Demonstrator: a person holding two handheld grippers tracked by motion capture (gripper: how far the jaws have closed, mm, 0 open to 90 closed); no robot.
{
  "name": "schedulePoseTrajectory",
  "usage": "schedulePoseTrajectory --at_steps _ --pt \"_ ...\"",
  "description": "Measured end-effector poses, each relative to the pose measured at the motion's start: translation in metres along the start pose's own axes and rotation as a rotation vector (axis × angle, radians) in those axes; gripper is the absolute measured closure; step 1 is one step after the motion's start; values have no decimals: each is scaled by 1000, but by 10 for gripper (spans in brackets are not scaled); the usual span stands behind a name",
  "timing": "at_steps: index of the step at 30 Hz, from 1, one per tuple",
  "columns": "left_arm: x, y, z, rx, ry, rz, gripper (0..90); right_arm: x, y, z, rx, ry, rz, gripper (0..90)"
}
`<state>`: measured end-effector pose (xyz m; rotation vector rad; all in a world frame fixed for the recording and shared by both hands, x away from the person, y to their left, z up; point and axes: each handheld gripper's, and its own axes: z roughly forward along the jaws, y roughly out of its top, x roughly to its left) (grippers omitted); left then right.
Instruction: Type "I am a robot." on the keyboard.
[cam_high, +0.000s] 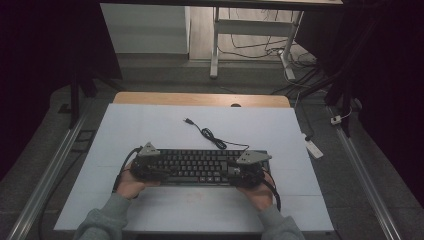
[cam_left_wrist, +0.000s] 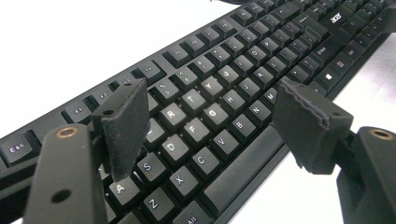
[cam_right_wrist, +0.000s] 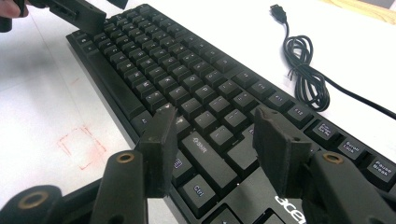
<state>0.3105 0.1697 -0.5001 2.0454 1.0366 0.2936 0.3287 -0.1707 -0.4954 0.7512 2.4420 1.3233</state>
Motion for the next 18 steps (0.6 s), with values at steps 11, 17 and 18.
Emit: schedulePoseTrajectory --at_steps 11,17,18 --pt "0 0 -3 0 -6 0 263 2 1 3 2 -2 -2 499" --pt "0 0 -2 10 -7 3 259 4 3 5 -8 12 1 500" --pt "0 0 -2 10 -6 2 259 4 4 6 -5 15 0 499"
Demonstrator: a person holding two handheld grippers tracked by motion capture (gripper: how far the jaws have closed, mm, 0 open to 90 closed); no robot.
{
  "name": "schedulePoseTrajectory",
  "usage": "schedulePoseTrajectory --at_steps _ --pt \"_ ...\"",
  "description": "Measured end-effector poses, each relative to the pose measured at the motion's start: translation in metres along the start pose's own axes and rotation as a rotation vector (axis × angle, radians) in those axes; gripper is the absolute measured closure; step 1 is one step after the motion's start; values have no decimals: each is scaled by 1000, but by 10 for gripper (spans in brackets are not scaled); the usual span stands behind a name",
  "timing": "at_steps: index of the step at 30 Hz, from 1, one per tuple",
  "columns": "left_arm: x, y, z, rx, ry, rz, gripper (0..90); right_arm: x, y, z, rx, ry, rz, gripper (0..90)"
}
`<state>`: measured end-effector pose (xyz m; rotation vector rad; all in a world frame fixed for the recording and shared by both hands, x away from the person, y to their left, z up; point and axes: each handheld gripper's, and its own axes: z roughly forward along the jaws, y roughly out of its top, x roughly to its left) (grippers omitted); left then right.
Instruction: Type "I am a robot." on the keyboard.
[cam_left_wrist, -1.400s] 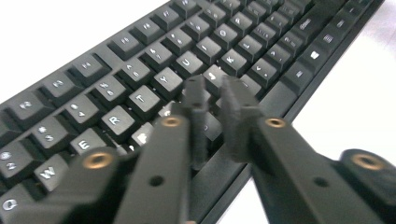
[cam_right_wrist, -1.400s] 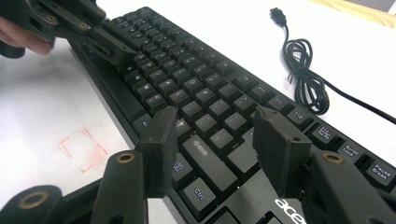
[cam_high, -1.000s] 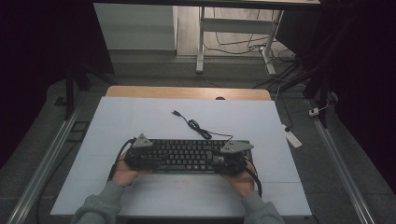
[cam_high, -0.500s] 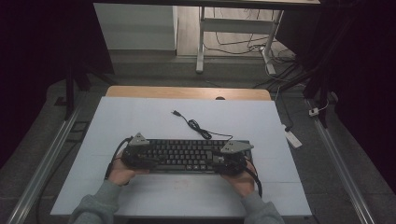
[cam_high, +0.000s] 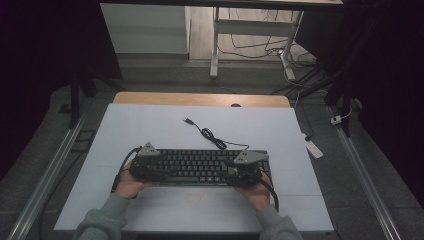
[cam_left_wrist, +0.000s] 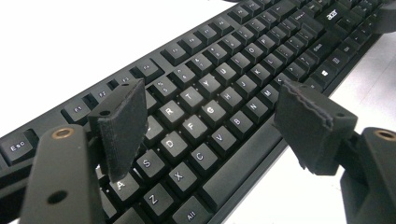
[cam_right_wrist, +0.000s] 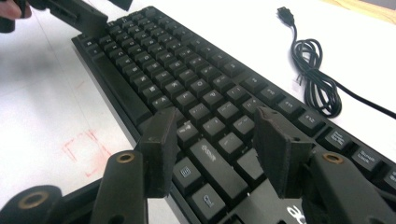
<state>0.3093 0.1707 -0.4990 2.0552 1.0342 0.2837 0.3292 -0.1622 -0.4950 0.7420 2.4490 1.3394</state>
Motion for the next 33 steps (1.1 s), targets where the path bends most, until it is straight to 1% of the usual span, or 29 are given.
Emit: schedulePoseTrajectory --at_steps 1,4,7,11,15,16,23,25,28,33 --pt "0 0 0 1 -1 3 258 0 1 2 -4 5 1 499" --pt "-1 0 0 1 0 4 258 2 5 5 10 8 -4 499" --pt "-1 0 -1 0 -2 7 258 4 9 10 13 12 -3 499" --pt "-1 0 -1 -1 -3 5 258 4 16 20 25 6 5 502" --pt "0 -1 -1 2 1 1 259 5 20 29 25 22 6 501" --pt "0 -1 -2 2 2 1 259 6 21 30 33 21 5 503" --pt "1 -1 -3 -4 4 0 260 8 29 41 44 27 -6 543" --pt "1 -1 -3 -2 4 -1 259 8 31 44 55 28 -12 569" --pt "1 -1 -3 -2 3 -1 259 7 33 48 66 31 -16 647" --pt "1 -1 -3 -2 3 2 259 6 36 55 92 49 -28 824"
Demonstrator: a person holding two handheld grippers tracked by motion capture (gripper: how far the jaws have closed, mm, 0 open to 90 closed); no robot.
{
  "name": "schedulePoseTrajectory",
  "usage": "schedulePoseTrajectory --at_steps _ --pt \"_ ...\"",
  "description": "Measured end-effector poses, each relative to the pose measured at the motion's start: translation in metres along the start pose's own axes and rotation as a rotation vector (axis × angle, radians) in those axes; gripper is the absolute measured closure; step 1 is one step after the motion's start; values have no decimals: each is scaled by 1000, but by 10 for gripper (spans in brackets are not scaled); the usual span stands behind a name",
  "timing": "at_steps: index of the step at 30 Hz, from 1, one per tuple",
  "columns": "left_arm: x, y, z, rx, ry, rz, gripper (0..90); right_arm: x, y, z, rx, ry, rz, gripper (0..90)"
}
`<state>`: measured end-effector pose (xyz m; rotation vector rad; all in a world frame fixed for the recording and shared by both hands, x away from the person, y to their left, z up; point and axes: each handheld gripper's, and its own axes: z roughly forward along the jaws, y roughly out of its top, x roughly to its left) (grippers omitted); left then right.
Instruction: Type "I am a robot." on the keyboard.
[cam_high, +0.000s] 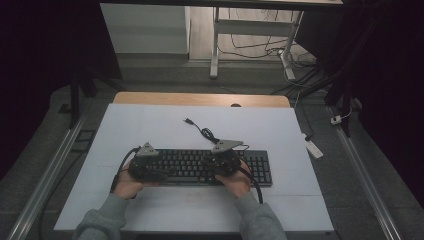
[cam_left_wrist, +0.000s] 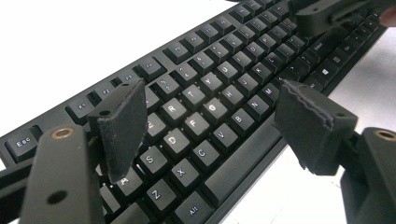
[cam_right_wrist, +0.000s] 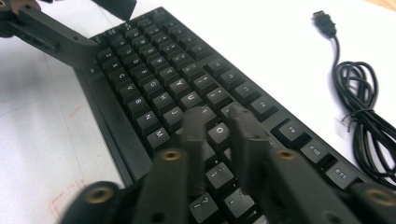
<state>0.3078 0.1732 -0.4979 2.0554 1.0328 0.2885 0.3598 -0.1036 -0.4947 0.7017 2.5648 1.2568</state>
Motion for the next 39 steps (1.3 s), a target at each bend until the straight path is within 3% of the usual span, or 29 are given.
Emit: schedulePoseTrajectory --at_steps 3,18,28,39 --pt "0 0 0 0 -2 1 259 -2 2 4 20 -1 2 894" --pt "-1 0 0 4 5 3 263 -4 2 25 56 -25 12 894" --pt "0 0 0 6 15 1 273 -7 1 31 57 -48 24 892" --pt "1 0 0 6 14 3 269 -7 2 36 64 -42 21 892"
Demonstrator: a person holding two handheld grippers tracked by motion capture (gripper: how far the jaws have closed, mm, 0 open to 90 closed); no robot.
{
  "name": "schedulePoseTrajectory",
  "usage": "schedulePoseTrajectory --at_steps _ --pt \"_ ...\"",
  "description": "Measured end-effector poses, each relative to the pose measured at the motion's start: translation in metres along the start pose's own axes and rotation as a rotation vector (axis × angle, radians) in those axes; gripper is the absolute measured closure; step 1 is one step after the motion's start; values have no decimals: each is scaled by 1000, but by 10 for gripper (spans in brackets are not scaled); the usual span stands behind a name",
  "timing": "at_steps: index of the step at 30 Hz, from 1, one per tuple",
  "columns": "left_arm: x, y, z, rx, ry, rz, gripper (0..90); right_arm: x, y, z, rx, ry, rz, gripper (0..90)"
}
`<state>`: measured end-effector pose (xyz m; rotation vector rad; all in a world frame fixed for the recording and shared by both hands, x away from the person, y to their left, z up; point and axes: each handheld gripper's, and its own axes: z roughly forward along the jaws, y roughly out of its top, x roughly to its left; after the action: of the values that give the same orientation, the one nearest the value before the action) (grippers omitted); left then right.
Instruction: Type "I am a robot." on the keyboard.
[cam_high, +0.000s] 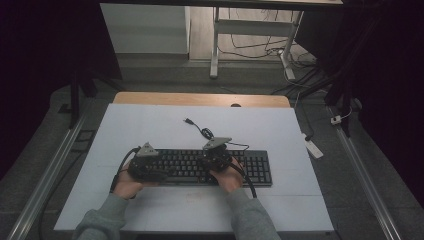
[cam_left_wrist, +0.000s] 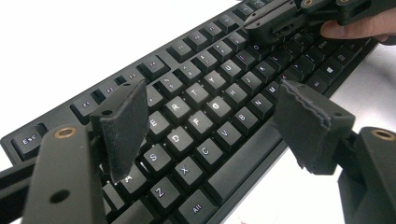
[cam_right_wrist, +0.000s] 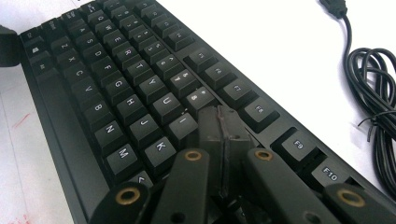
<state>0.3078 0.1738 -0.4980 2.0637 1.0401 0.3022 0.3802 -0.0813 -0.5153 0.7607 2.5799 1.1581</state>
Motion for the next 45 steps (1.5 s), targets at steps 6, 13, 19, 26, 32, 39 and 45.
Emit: schedulePoseTrajectory --at_steps 6,13,19,26,32,39,45 --pt "0 0 0 0 0 -1 267 1 0 3 13 4 2 894" --pt "1 0 -1 -7 3 -4 266 2 2 -6 -19 3 6 893" --pt "3 -1 -2 -12 9 -12 267 0 1 -21 -49 1 10 814" --pt "4 -1 -2 -10 15 -15 267 1 -10 -42 -80 -3 5 650" --pt "4 -2 -2 -13 24 -24 267 -1 -26 -61 -107 -5 12 568" --pt "6 -2 -2 -16 32 -22 267 -2 -48 -86 -128 -21 7 531" --pt "5 -2 0 -22 25 -18 266 -7 -62 -101 -153 -42 21 522"
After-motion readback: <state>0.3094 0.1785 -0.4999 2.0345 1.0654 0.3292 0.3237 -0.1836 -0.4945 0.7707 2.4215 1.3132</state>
